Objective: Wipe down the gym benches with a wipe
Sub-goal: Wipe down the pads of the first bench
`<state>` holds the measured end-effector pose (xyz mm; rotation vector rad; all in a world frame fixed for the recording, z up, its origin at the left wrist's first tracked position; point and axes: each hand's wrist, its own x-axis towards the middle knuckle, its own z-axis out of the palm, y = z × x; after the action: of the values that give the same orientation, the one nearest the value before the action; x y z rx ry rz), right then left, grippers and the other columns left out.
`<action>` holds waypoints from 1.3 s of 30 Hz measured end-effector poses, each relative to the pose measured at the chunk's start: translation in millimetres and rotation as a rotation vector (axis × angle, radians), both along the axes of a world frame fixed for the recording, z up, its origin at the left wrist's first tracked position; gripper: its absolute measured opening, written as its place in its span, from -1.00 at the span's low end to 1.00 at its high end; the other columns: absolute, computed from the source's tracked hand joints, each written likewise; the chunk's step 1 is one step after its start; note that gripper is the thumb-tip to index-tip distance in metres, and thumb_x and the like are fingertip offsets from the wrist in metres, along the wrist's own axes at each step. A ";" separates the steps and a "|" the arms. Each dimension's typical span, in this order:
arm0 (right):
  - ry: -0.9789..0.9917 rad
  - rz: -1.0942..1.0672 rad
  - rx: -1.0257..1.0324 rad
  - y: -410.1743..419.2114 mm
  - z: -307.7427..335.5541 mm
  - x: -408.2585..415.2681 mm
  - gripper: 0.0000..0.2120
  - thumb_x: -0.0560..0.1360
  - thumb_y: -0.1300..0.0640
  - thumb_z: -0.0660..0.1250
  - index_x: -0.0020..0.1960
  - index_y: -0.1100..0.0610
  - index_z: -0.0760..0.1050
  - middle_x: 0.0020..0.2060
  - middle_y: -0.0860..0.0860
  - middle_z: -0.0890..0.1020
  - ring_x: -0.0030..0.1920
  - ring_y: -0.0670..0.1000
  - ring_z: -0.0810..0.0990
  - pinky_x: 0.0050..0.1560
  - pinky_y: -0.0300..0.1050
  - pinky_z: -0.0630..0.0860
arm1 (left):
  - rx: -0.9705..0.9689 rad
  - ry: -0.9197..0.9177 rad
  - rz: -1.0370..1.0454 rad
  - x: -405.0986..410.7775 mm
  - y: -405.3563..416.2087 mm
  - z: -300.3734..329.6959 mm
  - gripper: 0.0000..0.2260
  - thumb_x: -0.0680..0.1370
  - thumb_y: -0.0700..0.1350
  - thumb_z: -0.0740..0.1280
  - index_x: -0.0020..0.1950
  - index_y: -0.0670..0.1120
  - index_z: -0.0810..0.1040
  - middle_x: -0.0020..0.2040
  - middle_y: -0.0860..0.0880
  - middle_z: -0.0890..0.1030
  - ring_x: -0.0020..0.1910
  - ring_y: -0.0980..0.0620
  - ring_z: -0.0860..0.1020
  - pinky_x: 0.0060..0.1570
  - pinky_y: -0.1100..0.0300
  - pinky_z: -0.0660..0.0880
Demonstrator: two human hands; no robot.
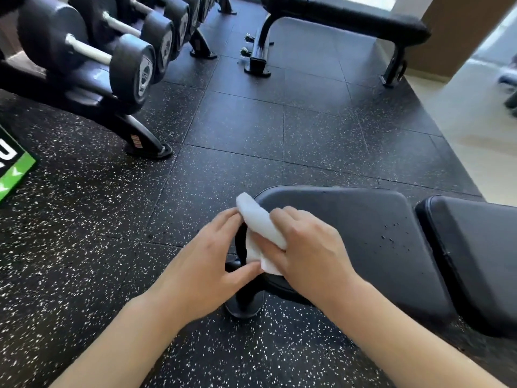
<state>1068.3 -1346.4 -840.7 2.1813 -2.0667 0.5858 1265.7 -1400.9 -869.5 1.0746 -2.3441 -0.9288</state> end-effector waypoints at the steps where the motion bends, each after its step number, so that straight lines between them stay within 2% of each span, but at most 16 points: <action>1: 0.015 -0.006 -0.001 1.0 -0.6 -6.3 -0.60 0.57 -0.15 0.41 -0.16 -0.03 0.21 -0.31 -0.07 0.44 -0.31 0.05 0.44 -0.34 -0.09 0.29 | -0.008 0.004 -0.006 -3.8 -0.7 -0.7 -0.23 0.51 0.37 0.34 0.65 0.20 0.16 0.60 0.41 0.12 0.58 0.37 0.13 0.54 0.23 0.20; 4: 0.016 -0.149 -0.024 -9.9 1.6 -42.0 -0.63 0.57 -0.13 0.40 -0.16 -0.04 0.23 -0.28 -0.07 0.48 -0.24 0.09 0.53 -0.29 -0.08 0.29 | -0.048 -0.004 -0.004 -20.1 -0.6 -1.7 -0.19 0.48 0.47 0.28 0.66 0.20 0.21 0.65 0.32 0.06 0.64 0.27 0.06 0.57 0.17 0.14; 7: 0.059 -0.387 0.051 -27.3 8.5 -96.1 -0.79 0.66 -0.12 0.26 0.00 0.00 0.50 -0.16 -0.04 0.50 -0.04 0.09 0.61 -0.14 -0.04 0.44 | -0.114 -0.017 -0.013 -39.8 4.4 -0.9 -0.25 0.49 0.46 0.21 0.63 0.17 0.30 0.67 0.26 0.08 0.67 0.13 0.02 0.61 0.11 0.07; 9: 0.196 -0.473 0.164 -33.7 13.2 -115.5 -0.59 0.67 -0.13 0.00 0.27 -0.04 0.55 -0.02 -0.04 0.51 0.11 0.04 0.60 -0.04 -0.16 0.42 | -0.139 -0.035 0.001 -49.3 6.9 -0.7 -0.29 0.51 0.43 0.17 0.61 0.19 0.31 0.67 0.27 0.08 0.68 0.08 -0.02 0.59 0.15 -0.01; 11: 0.214 -0.461 0.215 -37.5 16.5 -104.7 -0.43 0.59 -0.16 -0.18 0.39 -0.13 0.47 0.06 -0.06 0.53 0.13 0.01 0.58 0.01 -0.17 0.46 | -0.153 -0.042 0.014 -53.7 8.4 -1.0 -0.33 0.52 0.40 0.17 0.60 0.19 0.33 0.66 0.26 0.09 0.68 0.07 -0.04 0.59 0.16 -0.03; 13: 0.178 -0.364 0.144 -38.9 13.6 -75.2 -0.57 0.62 -0.18 -0.01 0.36 -0.17 0.47 -0.01 -0.05 0.58 0.04 0.04 0.62 -0.06 -0.08 0.50 | -0.165 -0.040 0.023 -55.7 10.1 -1.4 -0.35 0.53 0.36 0.18 0.59 0.16 0.34 0.67 0.24 0.12 0.69 0.06 -0.03 0.60 0.16 -0.02; 15: 0.109 -0.218 0.056 -34.3 8.3 -44.5 -0.71 0.59 -0.20 0.22 0.15 -0.05 0.54 -0.13 -0.03 0.60 -0.09 0.07 0.64 -0.18 -0.06 0.48 | -0.177 -0.034 0.037 -57.5 12.3 -1.9 -0.36 0.54 0.33 0.18 0.57 0.10 0.36 0.67 0.22 0.15 0.69 0.06 -0.02 0.60 0.26 -0.09; 17: 0.008 -0.149 0.036 -33.7 6.0 -45.3 -0.71 0.57 -0.20 0.32 -0.02 0.04 0.51 -0.16 0.00 0.61 -0.10 0.12 0.64 -0.18 -0.02 0.50 | -0.188 -0.026 0.050 -60.1 13.9 -1.7 -0.37 0.55 0.29 0.19 0.56 0.03 0.39 0.66 0.18 0.19 0.69 0.05 -0.01 0.60 0.32 -0.12; 21: -0.015 -0.421 0.093 -48.4 11.1 -114.9 -0.70 0.62 -0.18 0.28 0.10 0.04 0.55 0.04 0.06 0.68 0.10 0.18 0.65 -0.01 0.01 0.47 | -0.199 -0.038 0.060 -66.4 17.1 0.9 -0.38 0.57 0.27 0.16 0.57 0.02 0.41 0.65 0.16 0.24 0.69 0.05 0.00 0.63 -0.10 0.16; 23: -0.006 -0.551 0.098 -49.5 14.6 -143.4 -0.69 0.64 -0.16 0.26 0.15 0.06 0.56 0.09 0.10 0.68 0.13 0.20 0.64 -0.01 0.01 0.42 | -0.189 -0.053 0.060 -68.6 17.2 1.2 -0.40 0.59 0.26 0.14 0.59 0.05 0.39 0.66 0.18 0.22 0.70 0.07 -0.02 0.60 -0.21 0.21; 26: -0.014 -0.508 0.045 -43.8 15.2 -133.9 -0.72 0.64 -0.11 0.27 0.14 0.08 0.56 0.03 0.11 0.66 0.09 0.22 0.64 -0.01 0.02 0.46 | -0.199 -0.035 0.061 -70.9 13.3 -0.6 -0.43 0.61 0.23 0.14 0.57 0.04 0.42 0.64 0.15 0.27 0.69 0.06 0.03 0.59 -0.20 0.22; 29: 0.014 -0.270 0.015 -30.8 13.8 -81.2 -0.78 0.60 -0.09 0.36 0.14 0.03 0.56 -0.08 0.06 0.65 -0.04 0.19 0.66 -0.10 0.05 0.60 | -0.236 0.014 0.077 -74.6 10.6 -2.7 -0.49 0.60 0.15 0.18 0.50 -0.02 0.49 0.59 0.09 0.37 0.66 0.01 0.15 0.58 -0.18 0.25; 31: 0.024 -0.140 -0.018 -17.7 7.7 -53.5 -0.77 0.53 -0.09 0.45 0.01 0.05 0.56 -0.16 0.02 0.64 -0.15 0.15 0.65 -0.23 0.00 0.58 | -0.246 0.063 0.103 -77.1 9.9 -4.3 -0.52 0.57 0.11 0.23 0.43 -0.05 0.52 0.55 0.07 0.43 0.64 0.01 0.20 0.59 -0.12 0.25; 33: 0.019 -0.097 -0.016 -15.6 4.2 -67.2 -0.76 0.55 -0.12 0.42 -0.03 0.04 0.52 -0.15 -0.02 0.62 -0.13 0.12 0.64 -0.22 -0.03 0.49 | -0.259 0.085 0.109 -79.2 8.3 -5.0 -0.55 0.54 0.09 0.25 0.38 -0.05 0.54 0.52 0.08 0.46 0.62 0.00 0.24 0.59 -0.05 0.25; 37: -0.016 -0.463 0.013 -25.8 7.5 -153.9 -0.73 0.63 -0.18 0.29 -0.02 0.03 0.48 -0.05 0.03 0.64 0.03 0.18 0.63 -0.12 -0.02 0.32 | -0.264 0.068 0.116 -81.7 6.6 -3.0 -0.51 0.53 0.11 0.24 0.41 -0.01 0.55 0.52 0.14 0.44 0.61 0.04 0.26 0.57 0.02 0.23; 39: -0.053 -0.546 0.007 -25.2 11.8 -171.6 -0.74 0.64 -0.16 0.28 -0.02 0.04 0.46 -0.02 0.08 0.65 0.04 0.22 0.63 -0.12 -0.02 0.29 | -0.256 0.067 0.119 -81.8 7.4 -2.4 -0.51 0.53 0.12 0.23 0.42 -0.01 0.55 0.52 0.13 0.44 0.61 0.03 0.26 0.57 0.00 0.23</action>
<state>896.7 -1371.6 -828.9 1.4999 -2.5365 0.5696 1184.0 -1393.5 -871.9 1.0474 -2.2428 -0.5930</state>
